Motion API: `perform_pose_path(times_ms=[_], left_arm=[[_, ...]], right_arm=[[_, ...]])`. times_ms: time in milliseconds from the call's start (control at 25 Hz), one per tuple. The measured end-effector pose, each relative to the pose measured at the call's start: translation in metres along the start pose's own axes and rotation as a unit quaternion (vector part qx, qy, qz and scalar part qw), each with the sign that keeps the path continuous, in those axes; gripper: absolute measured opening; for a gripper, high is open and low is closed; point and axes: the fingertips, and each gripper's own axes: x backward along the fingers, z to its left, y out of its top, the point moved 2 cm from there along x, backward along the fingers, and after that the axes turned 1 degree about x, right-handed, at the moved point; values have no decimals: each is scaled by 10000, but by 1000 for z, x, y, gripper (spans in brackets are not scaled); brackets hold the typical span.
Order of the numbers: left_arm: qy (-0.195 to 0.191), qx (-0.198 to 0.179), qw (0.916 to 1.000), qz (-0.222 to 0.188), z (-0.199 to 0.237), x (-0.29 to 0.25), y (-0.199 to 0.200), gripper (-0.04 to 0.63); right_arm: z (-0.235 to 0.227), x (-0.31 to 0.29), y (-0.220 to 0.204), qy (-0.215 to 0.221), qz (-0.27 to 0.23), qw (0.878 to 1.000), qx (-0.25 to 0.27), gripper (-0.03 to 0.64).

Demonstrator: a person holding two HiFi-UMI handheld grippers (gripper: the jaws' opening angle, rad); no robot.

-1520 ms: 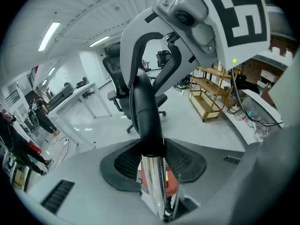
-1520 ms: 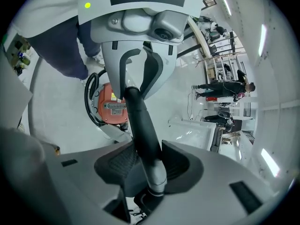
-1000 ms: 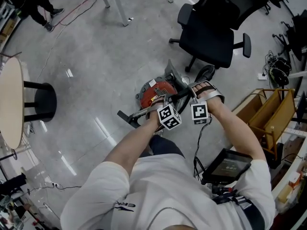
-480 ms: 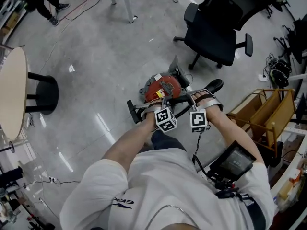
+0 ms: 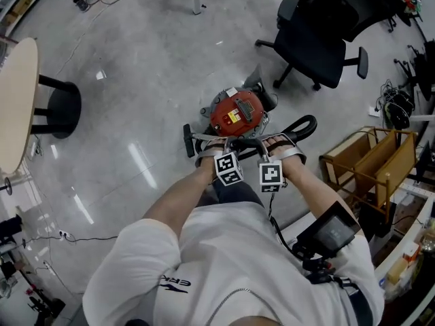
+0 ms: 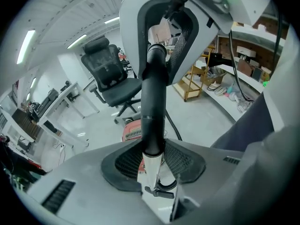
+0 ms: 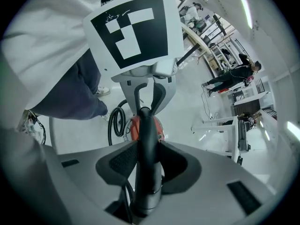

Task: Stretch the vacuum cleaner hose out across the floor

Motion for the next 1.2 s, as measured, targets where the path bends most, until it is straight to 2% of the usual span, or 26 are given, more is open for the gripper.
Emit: perform_pose_path(times_ms=[480, 840, 1040, 1200], left_arm=[[31, 227, 9996, 179, -4, -10, -24, 140], [189, 34, 9998, 62, 2, -17, -30, 141], [43, -172, 9998, -50, 2, -29, -27, 146], [-3, -192, 9998, -64, 7, -42, -26, 144]], right_arm=[[7, -19, 14, 78, -271, 9995, 139, 144], [6, -35, 20, 165, -334, 9992, 144, 143], [7, -49, 24, 218, -351, 9989, 201, 143], [5, -59, 19, 220, -312, 9991, 210, 141]])
